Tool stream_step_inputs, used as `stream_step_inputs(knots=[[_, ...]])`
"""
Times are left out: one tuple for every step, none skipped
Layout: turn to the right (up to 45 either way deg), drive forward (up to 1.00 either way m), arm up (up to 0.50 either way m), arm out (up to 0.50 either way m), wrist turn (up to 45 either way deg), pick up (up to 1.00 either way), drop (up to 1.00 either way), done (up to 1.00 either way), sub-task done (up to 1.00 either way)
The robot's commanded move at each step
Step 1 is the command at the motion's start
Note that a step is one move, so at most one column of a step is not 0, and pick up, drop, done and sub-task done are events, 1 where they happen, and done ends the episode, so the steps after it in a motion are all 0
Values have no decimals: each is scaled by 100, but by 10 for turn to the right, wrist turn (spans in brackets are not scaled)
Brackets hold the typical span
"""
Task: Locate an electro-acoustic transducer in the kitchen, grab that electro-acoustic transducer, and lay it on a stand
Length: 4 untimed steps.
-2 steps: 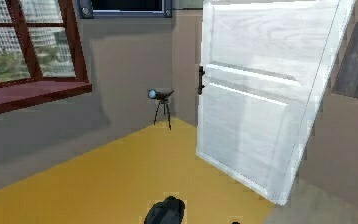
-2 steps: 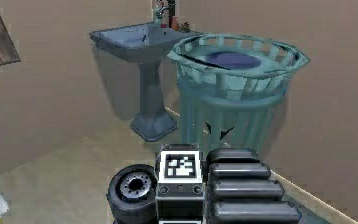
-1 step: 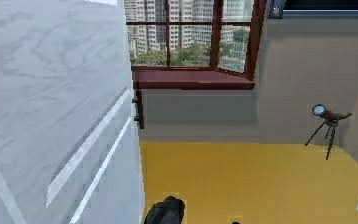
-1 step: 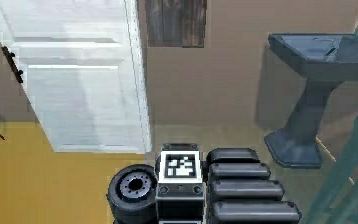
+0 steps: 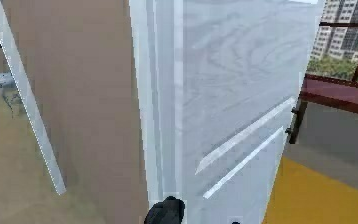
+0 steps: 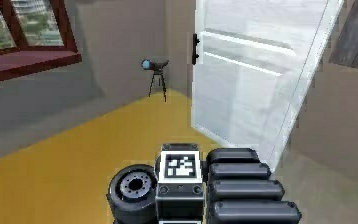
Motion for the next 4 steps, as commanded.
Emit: stream_step_inputs(knots=[[-450,0,0,0,0,0,0,0,0],[-30,0,0,0,0,0,0,0,0],[0,100,0,0,0,0,0,0,0],[-30,0,0,0,0,0,0,0,0]])
